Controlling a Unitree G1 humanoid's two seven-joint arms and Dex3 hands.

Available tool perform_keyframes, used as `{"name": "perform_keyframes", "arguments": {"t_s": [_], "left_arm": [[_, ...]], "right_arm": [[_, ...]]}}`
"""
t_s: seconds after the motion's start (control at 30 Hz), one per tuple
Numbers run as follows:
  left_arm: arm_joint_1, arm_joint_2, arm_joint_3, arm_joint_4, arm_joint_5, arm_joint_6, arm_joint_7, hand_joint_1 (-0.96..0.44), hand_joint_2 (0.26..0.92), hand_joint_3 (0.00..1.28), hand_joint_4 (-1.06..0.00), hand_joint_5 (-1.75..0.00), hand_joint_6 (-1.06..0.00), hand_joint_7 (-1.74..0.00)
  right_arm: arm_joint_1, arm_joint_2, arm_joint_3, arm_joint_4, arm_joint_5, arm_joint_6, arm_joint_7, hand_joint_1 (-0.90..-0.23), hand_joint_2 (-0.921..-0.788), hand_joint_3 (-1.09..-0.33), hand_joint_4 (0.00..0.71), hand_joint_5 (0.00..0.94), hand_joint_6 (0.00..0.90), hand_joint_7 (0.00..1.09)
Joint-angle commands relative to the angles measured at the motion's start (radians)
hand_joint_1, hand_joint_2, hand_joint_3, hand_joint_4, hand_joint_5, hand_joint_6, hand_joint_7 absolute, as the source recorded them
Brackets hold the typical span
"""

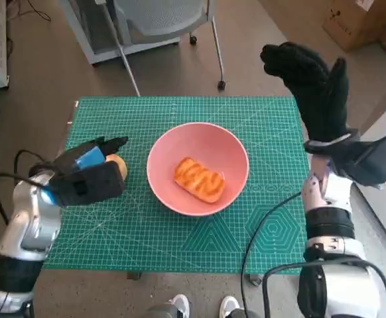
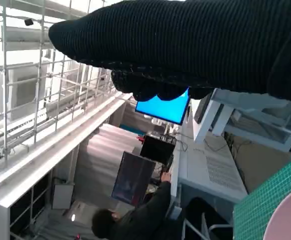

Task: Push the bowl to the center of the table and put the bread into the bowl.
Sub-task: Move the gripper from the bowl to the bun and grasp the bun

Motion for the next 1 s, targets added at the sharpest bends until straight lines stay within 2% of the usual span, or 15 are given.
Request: {"name": "perform_keyframes", "arguments": {"t_s": [0.03, 0.23, 0.43, 0.57, 0.6, 0.63, 0.67, 0.7, 0.73, 0.83, 1.0], "left_arm": [[-0.041, -0.028, -0.059, 0.091, 0.059, 0.030, 0.023, -0.20, 0.751, 0.01, -0.03, 0.00, -0.23, -0.01], [-0.082, -0.057, -0.110, 0.204, 0.107, 0.055, 0.044, -0.18, 0.749, 0.00, -0.04, 0.00, -0.24, -0.01], [-0.093, -0.077, -0.124, 0.269, 0.123, 0.038, 0.117, -0.05, 0.779, 0.02, -0.15, -0.02, -0.34, -0.04], [-0.079, -0.075, -0.131, 0.293, 0.139, -0.008, 0.198, 0.04, 0.828, 0.03, -0.33, -0.05, -0.50, -0.08], [-0.076, -0.072, -0.135, 0.296, 0.145, -0.018, 0.212, 0.07, 0.851, 0.04, -0.51, -0.10, -0.61, -0.11], [-0.073, -0.066, -0.140, 0.300, 0.153, -0.035, 0.232, 0.08, 0.856, 0.04, -0.55, -0.11, -0.63, -0.12], [-0.069, -0.061, -0.143, 0.302, 0.157, -0.048, 0.246, 0.06, 0.869, 0.05, -0.59, -0.32, -0.63, -0.31], [-0.066, -0.055, -0.145, 0.300, 0.161, -0.059, 0.255, 0.04, 0.888, 0.07, -0.63, -0.66, -0.59, -0.61], [-0.064, -0.051, -0.146, 0.298, 0.163, -0.067, 0.261, 0.03, 0.900, 0.07, -0.65, -0.89, -0.60, -0.77], [-0.058, -0.036, -0.137, 0.281, 0.159, -0.089, 0.261, 0.01, 0.909, 0.08, -0.66, -1.19, -0.65, -0.90], [-0.043, -0.019, -0.114, 0.197, 0.156, -0.061, 0.217, 0.00, 0.913, 0.08, -0.65, -1.32, -0.69, -0.95]], "right_arm": [[0.012, -0.005, 0.000, -0.003, -0.004, 0.002, -0.016, -0.596, -0.921, -0.507, 0.238, 0.000, 0.371, 0.01], [0.023, -0.006, 0.003, -0.013, -0.010, -0.004, -0.029, -0.598, -0.921, -0.505, 0.238, 0.001, 0.376, 0.01], [0.033, -0.005, 0.006, -0.022, -0.013, -0.008, -0.037, -0.600, -0.921, -0.501, 0.240, 0.001, 0.379, 0.01], [0.040, -0.003, 0.009, -0.026, -0.016, -0.015, -0.042, -0.598, -0.921, -0.502, 0.240, 0.001, 0.378, 0.01], [0.042, -0.003, 0.010, -0.029, -0.017, -0.016, -0.043, -0.597, -0.921, -0.502, 0.239, 0.001, 0.378, 0.01], [0.043, -0.003, 0.011, -0.029, -0.018, -0.018, -0.045, -0.597, -0.921, -0.502, 0.239, 0.001, 0.378, 0.01], [0.044, -0.003, 0.012, -0.031, -0.018, -0.019, -0.046, -0.597, -0.921, -0.502, 0.239, 0.001, 0.378, 0.01], [0.045, -0.003, 0.012, -0.031, -0.018, -0.019, -0.047, -0.596, -0.921, -0.502, 0.239, 0.001, 0.377, 0.01], [0.045, -0.003, 0.012, -0.032, -0.018, -0.020, -0.047, -0.595, -0.921, -0.502, 0.239, 0.000, 0.377, 0.01], [0.046, -0.004, 0.013, -0.029, -0.017, -0.021, -0.047, -0.594, -0.921, -0.501, 0.239, 0.000, 0.377, 0.01], [0.048, -0.001, 0.014, -0.030, -0.012, -0.019, -0.043, -0.594, -0.921, -0.501, 0.239, 0.000, 0.377, 0.01]]}}
